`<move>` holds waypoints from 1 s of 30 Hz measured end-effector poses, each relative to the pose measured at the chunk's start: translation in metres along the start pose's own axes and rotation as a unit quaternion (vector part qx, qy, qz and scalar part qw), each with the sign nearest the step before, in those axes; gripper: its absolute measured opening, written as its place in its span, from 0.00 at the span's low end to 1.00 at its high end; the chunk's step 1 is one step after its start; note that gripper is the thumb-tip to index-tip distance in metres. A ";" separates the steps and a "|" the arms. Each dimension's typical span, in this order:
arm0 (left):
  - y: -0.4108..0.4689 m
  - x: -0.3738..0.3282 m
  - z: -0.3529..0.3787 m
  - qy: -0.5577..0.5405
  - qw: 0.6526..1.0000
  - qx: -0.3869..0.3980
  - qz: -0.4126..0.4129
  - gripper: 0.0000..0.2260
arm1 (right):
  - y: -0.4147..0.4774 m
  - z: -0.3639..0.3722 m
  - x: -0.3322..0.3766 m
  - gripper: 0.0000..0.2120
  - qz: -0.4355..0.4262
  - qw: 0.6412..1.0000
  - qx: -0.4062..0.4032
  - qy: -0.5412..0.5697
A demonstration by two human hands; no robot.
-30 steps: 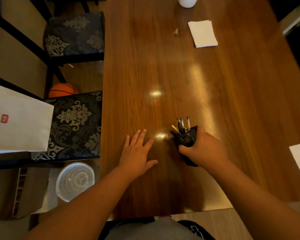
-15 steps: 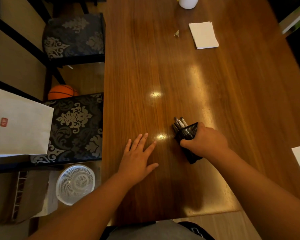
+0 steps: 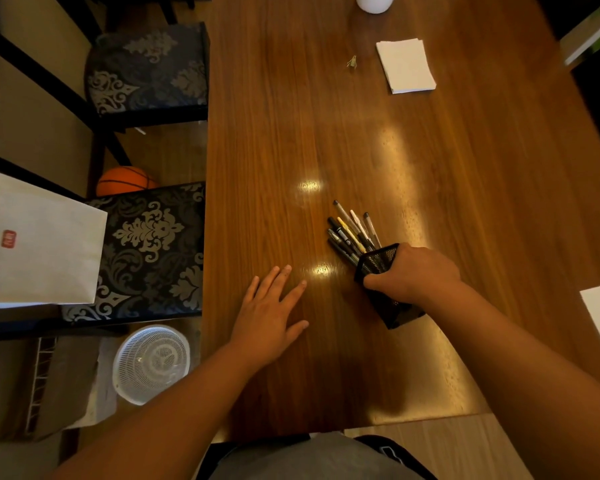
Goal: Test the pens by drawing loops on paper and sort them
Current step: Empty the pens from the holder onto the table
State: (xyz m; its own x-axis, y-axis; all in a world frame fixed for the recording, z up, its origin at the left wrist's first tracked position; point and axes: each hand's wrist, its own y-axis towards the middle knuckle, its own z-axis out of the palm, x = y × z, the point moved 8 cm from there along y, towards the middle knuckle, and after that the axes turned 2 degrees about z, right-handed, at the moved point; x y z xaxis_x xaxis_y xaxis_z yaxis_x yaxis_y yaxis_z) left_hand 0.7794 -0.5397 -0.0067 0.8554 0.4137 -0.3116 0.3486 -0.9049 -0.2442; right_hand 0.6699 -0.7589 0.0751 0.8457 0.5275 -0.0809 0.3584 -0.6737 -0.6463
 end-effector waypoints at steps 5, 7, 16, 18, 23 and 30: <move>-0.009 0.000 0.002 -0.010 1.000 -0.012 -0.011 0.30 | -0.007 0.006 -0.009 0.38 0.000 1.000 0.005 -0.005; -0.014 -0.001 0.002 -0.017 1.000 -0.020 -0.014 0.29 | -0.011 0.009 -0.013 0.38 -0.002 1.000 0.004 -0.004; -0.060 0.004 0.009 -0.030 0.994 -0.024 -0.100 0.29 | -0.037 0.020 -0.033 0.38 -0.035 0.999 -0.026 0.030; -0.077 0.006 0.009 -0.036 0.989 -0.035 -0.138 0.30 | -0.045 0.024 -0.025 0.40 -0.082 0.994 -0.042 0.059; -0.122 0.010 0.016 -0.064 0.973 -0.050 -0.218 0.32 | -0.066 0.044 0.025 0.35 -0.273 0.939 -0.043 0.204; -0.168 0.006 0.027 -0.104 0.961 -0.071 -0.246 0.32 | -0.089 0.089 0.091 0.37 -0.396 0.842 0.066 0.360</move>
State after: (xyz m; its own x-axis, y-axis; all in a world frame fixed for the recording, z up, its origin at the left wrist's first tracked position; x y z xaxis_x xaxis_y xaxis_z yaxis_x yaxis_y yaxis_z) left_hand 0.7159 -0.3825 0.0077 0.4845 0.7923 -0.3708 0.7528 -0.5935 -0.2847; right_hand 0.6794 -0.6050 0.0577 0.4002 0.3008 0.8657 0.9157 -0.1696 -0.3644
